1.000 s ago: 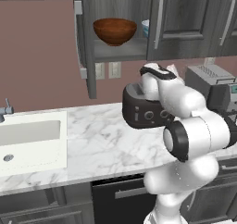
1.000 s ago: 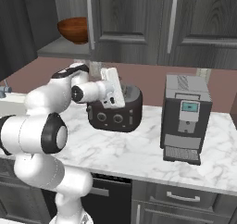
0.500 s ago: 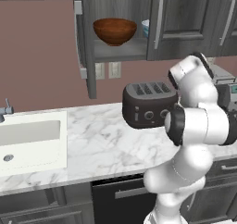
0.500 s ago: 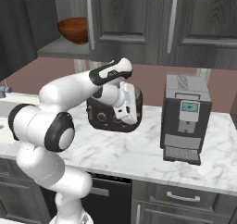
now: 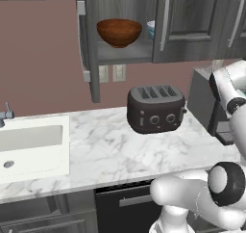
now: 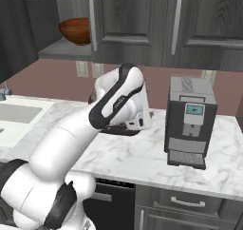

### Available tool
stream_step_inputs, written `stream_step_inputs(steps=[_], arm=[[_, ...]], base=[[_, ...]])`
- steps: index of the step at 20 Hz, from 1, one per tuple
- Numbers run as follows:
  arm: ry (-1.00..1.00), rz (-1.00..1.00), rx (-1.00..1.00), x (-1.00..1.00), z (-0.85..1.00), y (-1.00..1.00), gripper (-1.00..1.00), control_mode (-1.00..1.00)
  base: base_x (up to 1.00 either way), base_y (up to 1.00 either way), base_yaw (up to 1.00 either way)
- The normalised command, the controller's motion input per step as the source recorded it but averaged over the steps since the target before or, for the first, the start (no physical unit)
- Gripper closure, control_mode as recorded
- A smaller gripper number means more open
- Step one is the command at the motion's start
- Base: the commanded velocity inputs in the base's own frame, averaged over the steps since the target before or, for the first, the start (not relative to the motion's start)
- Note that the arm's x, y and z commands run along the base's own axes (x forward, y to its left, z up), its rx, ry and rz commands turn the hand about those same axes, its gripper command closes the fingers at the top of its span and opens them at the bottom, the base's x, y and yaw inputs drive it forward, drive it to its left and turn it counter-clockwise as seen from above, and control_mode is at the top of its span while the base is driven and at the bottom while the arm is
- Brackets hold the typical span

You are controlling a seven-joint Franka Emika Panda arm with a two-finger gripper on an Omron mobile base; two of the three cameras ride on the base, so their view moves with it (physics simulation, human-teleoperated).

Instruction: Open the cabinet. Pick the bowls from the counter and place them in the cabinet. Then close the cabinet.

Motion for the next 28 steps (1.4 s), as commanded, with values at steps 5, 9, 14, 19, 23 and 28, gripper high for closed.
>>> stream_step_inputs(steps=[5,9,14,19,23,28], arm=[[-0.3,0.02,-0.09,-0.5,0.46,0.21,-1.0,-1.0],[-0.18,0.0,-0.06,-0.43,0.51,0.51,-1.0,-1.0],[-0.13,0.0,-0.04,-0.4,0.47,0.94,-1.0,-1.0],[-0.03,0.02,-0.01,-0.19,0.44,1.0,-1.0,-1.0],[-0.08,0.0,-0.03,-0.18,0.51,0.95,-1.0,-1.0],[-0.19,0.0,-0.05,-0.35,0.55,0.93,-1.0,-1.0]], base=[[0.0,0.0,0.0],[0.0,0.0,0.0],[0.0,0.0,0.0],[0.0,0.0,0.0],[0.0,0.0,0.0],[0.0,0.0,0.0]])
